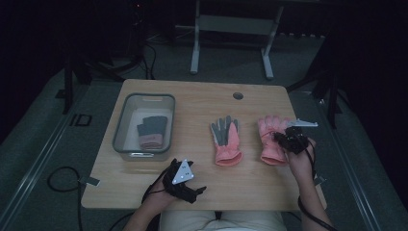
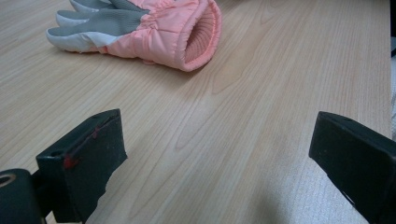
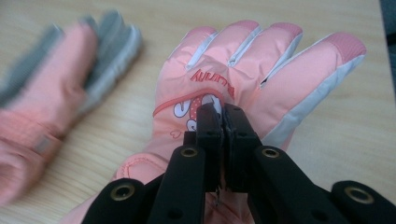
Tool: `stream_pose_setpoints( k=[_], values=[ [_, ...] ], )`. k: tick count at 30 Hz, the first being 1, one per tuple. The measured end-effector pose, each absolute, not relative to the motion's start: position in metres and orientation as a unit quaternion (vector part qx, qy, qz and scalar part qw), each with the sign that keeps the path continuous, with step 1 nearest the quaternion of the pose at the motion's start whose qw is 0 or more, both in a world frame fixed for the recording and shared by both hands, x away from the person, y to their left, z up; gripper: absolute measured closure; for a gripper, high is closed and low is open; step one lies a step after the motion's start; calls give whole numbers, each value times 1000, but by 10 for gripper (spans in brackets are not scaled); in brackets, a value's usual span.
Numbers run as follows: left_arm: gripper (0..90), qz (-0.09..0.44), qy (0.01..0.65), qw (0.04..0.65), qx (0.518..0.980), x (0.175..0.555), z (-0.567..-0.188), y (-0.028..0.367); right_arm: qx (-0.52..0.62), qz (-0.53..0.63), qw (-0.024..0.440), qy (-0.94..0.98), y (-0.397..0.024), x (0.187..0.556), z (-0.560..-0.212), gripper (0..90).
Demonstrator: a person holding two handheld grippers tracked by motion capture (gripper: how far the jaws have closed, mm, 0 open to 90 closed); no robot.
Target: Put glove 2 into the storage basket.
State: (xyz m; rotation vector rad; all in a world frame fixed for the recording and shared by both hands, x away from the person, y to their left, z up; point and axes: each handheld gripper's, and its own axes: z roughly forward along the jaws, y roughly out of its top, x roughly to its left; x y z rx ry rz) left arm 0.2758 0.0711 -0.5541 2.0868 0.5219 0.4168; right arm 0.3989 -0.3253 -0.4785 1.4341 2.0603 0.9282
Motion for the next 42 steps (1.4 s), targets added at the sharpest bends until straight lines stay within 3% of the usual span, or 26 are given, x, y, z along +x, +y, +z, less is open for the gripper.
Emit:
stream_pose_setpoints(
  k=[15,26,32,42],
  values=[
    [32,172,214,459,845,276,-554,72,472,379,249,756,-265,396,-419,865],
    [32,172,212,457,847,276,-554,72,452,386,244,766,-206,390,-403,865],
    [32,171,210,457,847,276,-554,72,444,374,242,778,-181,385,-411,865],
    [32,168,208,455,849,276,-555,71,453,335,214,798,-167,396,-455,863]
  ],
)
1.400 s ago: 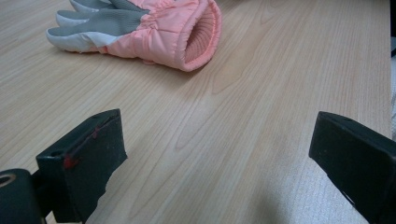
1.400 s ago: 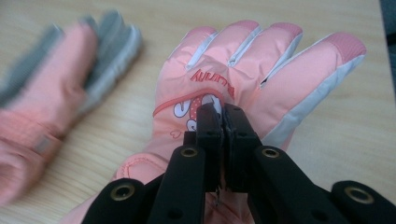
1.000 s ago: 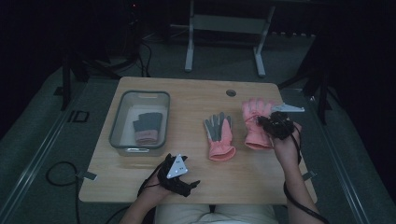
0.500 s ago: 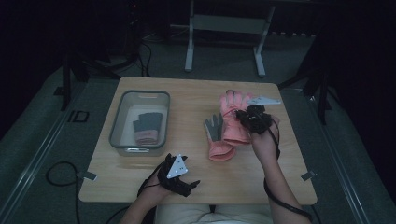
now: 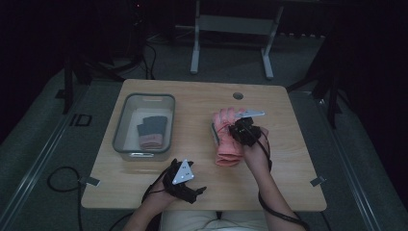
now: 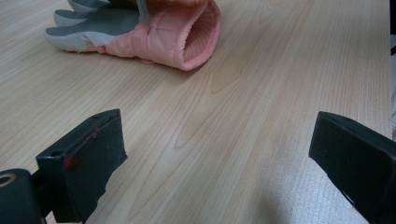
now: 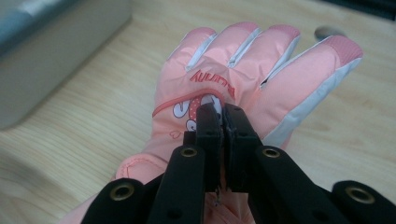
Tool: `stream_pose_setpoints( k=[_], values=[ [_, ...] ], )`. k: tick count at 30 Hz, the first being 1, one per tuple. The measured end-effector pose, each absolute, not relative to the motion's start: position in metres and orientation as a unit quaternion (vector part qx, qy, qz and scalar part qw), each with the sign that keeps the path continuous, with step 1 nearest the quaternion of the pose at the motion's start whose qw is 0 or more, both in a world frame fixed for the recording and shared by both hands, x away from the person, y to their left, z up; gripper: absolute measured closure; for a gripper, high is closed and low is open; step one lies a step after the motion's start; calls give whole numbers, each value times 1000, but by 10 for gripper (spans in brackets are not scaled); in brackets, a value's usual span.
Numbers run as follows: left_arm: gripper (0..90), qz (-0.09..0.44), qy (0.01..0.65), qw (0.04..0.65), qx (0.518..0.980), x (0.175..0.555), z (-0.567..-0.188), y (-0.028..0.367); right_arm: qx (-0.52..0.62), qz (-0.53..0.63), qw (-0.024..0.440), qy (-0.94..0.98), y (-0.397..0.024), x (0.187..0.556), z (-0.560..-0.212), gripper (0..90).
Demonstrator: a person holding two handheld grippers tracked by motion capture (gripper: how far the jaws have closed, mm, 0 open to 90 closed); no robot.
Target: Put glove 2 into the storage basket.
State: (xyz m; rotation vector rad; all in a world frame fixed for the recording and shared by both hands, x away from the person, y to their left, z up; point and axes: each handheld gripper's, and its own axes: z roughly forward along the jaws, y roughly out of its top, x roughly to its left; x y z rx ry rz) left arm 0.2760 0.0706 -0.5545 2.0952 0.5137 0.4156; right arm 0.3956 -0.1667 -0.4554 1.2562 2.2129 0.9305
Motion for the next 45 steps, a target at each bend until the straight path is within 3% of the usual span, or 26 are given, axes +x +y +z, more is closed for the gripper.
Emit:
stream_pose_setpoints(
  k=[15,21,29,34,40,45],
  values=[
    [32,177,227,440,850,278,-555,68,458,314,190,810,-160,408,-492,843],
    [34,222,216,443,841,274,-549,62,452,321,197,809,-163,405,-483,756],
    [45,187,252,458,832,274,-526,57,436,350,212,801,-178,393,-454,705],
    [59,164,271,490,812,291,-505,57,427,366,206,801,-190,393,-447,671],
    [69,207,264,465,819,324,-482,41,432,382,191,794,-193,397,-447,639],
    [210,213,285,451,819,358,-466,32,431,384,192,793,-189,401,-445,640]
  ],
)
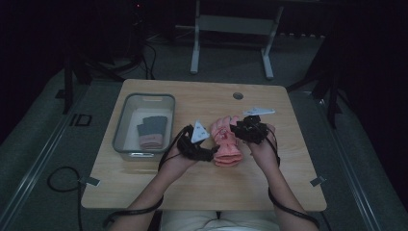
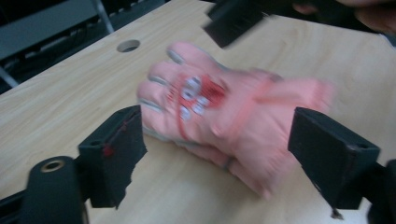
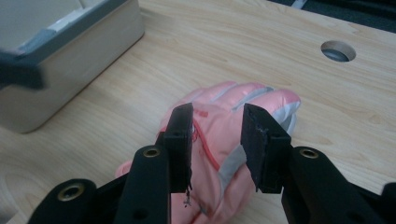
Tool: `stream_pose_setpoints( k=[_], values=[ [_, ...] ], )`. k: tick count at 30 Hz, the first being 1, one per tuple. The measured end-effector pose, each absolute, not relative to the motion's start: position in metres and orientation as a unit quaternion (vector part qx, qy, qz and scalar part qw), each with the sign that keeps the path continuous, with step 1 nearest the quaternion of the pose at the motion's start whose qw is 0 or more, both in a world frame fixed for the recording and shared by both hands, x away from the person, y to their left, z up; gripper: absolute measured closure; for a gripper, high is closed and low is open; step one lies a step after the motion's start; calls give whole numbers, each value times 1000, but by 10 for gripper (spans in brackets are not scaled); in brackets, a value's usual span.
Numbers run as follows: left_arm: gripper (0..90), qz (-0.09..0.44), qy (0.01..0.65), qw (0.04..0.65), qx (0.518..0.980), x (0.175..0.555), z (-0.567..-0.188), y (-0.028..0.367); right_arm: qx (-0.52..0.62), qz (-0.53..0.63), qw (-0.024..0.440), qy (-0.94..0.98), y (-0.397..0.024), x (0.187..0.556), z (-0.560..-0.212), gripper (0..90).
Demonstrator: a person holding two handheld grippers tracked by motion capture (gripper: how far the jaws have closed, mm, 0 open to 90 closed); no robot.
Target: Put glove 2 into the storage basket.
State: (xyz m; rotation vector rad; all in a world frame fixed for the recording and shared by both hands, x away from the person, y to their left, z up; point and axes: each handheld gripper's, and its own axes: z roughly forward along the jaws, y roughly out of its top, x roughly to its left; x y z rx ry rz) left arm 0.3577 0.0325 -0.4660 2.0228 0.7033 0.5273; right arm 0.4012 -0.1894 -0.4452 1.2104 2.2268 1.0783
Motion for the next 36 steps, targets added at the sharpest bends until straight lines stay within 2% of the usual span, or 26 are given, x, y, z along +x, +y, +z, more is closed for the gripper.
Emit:
stream_pose_setpoints(
  k=[1,3,8,9,14,23,26,29,31,33,36],
  values=[
    [262,213,285,451,819,358,-466,32,431,384,192,793,-189,401,-445,640],
    [292,200,305,454,813,376,-464,31,435,388,191,790,-188,403,-446,643],
    [299,162,344,450,808,402,-472,25,441,381,182,792,-186,404,-459,636],
    [297,152,349,449,808,406,-475,24,443,377,181,793,-186,404,-463,634],
    [179,116,374,424,817,420,-491,14,461,340,166,803,-193,409,-486,603],
    [186,-2,429,391,814,445,-531,7,460,316,132,819,-203,417,-506,511],
    [293,-38,435,403,805,449,-539,6,468,317,117,817,-205,422,-512,493],
    [335,-68,447,416,789,452,-547,7,486,332,82,804,-211,427,-519,492],
    [411,-80,444,422,786,452,-549,8,497,343,57,795,-215,430,-524,496],
    [505,-83,438,427,787,452,-548,8,499,360,33,788,-218,432,-527,578],
    [670,-64,417,431,798,448,-542,6,489,368,41,790,-215,429,-527,652]
  ],
)
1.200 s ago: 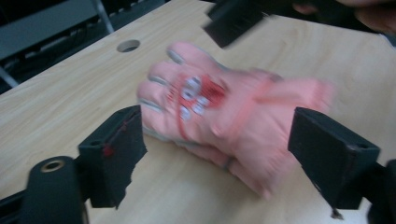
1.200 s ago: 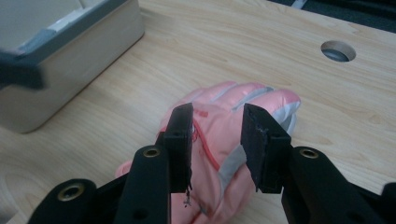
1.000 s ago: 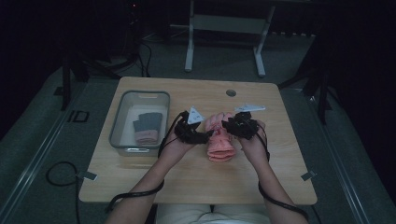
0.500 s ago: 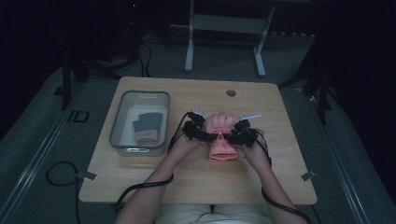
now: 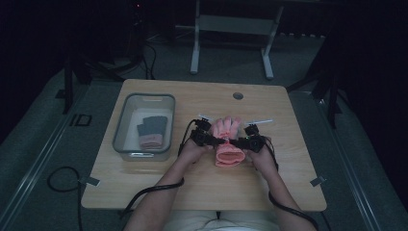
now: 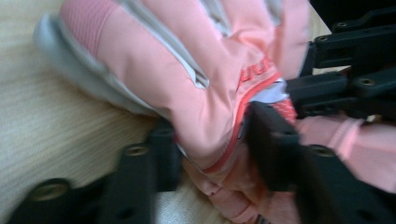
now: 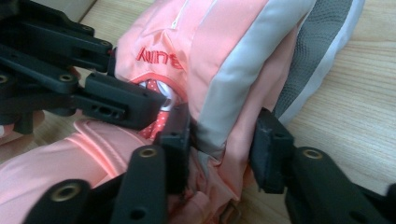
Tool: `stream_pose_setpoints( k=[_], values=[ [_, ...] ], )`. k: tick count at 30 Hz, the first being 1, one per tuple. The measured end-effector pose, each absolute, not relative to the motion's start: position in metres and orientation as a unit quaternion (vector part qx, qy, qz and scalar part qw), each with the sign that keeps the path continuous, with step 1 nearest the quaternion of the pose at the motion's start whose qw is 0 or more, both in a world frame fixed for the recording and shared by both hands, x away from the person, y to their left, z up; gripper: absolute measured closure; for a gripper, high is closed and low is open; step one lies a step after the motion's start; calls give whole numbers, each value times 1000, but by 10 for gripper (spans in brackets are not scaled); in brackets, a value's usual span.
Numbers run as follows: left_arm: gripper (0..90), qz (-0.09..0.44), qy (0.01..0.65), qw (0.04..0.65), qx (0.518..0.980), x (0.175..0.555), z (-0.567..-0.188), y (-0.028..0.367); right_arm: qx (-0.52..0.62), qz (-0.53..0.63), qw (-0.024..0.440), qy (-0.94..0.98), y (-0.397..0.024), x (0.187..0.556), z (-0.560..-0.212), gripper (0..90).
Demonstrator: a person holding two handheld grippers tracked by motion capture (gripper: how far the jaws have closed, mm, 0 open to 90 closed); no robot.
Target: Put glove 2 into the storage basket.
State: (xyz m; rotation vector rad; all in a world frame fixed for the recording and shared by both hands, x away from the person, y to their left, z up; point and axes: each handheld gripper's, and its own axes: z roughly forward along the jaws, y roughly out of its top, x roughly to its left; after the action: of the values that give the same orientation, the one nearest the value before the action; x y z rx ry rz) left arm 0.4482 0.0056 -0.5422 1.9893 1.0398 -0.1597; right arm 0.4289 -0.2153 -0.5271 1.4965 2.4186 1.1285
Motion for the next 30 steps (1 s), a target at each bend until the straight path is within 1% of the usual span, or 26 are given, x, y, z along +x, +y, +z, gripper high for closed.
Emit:
stream_pose_setpoints(
  k=[3,6,8,20,30],
  values=[
    [728,-67,411,439,796,446,-537,5,490,372,37,787,-217,427,-524,672],
    [745,-76,406,446,794,444,-532,7,491,384,28,782,-221,425,-520,676],
    [747,-75,404,451,793,443,-529,8,488,392,33,779,-221,422,-515,677],
    [752,-18,387,452,804,434,-473,13,473,431,46,767,-218,417,-477,678],
    [753,14,388,450,804,430,-443,30,455,451,50,766,-202,420,-451,678]
  ],
)
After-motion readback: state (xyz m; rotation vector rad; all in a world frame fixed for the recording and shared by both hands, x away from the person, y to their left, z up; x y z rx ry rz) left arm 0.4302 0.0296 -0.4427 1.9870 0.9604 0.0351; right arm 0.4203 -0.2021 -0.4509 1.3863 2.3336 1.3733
